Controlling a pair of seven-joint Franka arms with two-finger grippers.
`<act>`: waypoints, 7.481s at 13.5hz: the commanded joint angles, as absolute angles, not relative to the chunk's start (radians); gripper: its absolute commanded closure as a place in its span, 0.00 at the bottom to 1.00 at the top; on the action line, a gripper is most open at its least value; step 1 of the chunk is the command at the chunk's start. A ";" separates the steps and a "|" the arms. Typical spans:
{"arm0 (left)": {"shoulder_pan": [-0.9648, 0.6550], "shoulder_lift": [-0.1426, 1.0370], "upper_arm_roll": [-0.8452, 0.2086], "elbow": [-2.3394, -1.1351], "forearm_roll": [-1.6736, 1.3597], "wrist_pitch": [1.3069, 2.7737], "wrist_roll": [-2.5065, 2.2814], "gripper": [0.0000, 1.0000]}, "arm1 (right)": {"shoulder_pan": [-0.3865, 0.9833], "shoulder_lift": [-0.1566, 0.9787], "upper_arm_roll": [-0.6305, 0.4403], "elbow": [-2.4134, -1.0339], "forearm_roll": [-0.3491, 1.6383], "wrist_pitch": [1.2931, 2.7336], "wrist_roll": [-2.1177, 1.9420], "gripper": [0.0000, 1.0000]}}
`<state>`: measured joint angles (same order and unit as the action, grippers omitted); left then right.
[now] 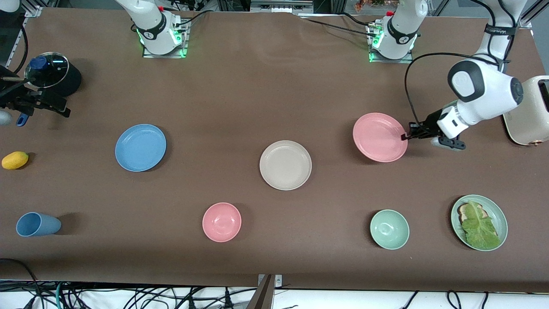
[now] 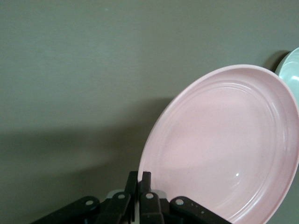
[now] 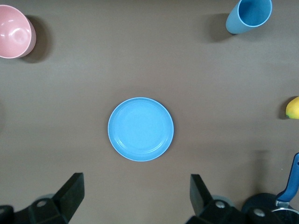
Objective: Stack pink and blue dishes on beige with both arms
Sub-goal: 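Slide the pink plate with the left gripper onto the beige plate, then release the pink plate and lift the left gripper away, then grasp the blue plate's rim with the right gripper while the left gripper retracts, then slide the blue plate with the right gripper onto the pink plate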
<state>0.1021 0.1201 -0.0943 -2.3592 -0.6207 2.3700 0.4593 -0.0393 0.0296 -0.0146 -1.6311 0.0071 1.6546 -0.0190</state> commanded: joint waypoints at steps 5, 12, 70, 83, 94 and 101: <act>-0.103 0.185 -0.092 -2.231 -0.646 2.365 0.086 1.00 | -0.049 0.028 -0.014 -1.620 -0.002 1.635 -0.032 0.00; -0.296 0.330 -0.094 -2.123 -0.647 2.525 -0.194 1.00 | -0.051 0.028 -0.014 -1.620 0.000 1.635 -0.032 0.00; 0.123 0.275 -0.132 -1.608 -0.041 1.796 0.005 0.00 | -0.137 0.591 -0.172 -1.879 0.428 2.051 -0.580 0.60; 0.172 -0.029 -0.129 -1.606 -0.041 1.408 0.003 0.00 | -0.071 0.571 -0.091 -1.613 0.413 1.746 -0.536 1.00; 0.127 -0.020 -0.127 -1.582 -0.021 1.379 0.017 0.00 | 0.291 0.597 0.110 -1.531 0.422 1.980 0.338 1.00; 0.129 -0.011 -0.126 -1.582 -0.025 1.379 0.017 0.00 | 0.506 0.699 0.103 -1.502 0.270 2.238 0.580 1.00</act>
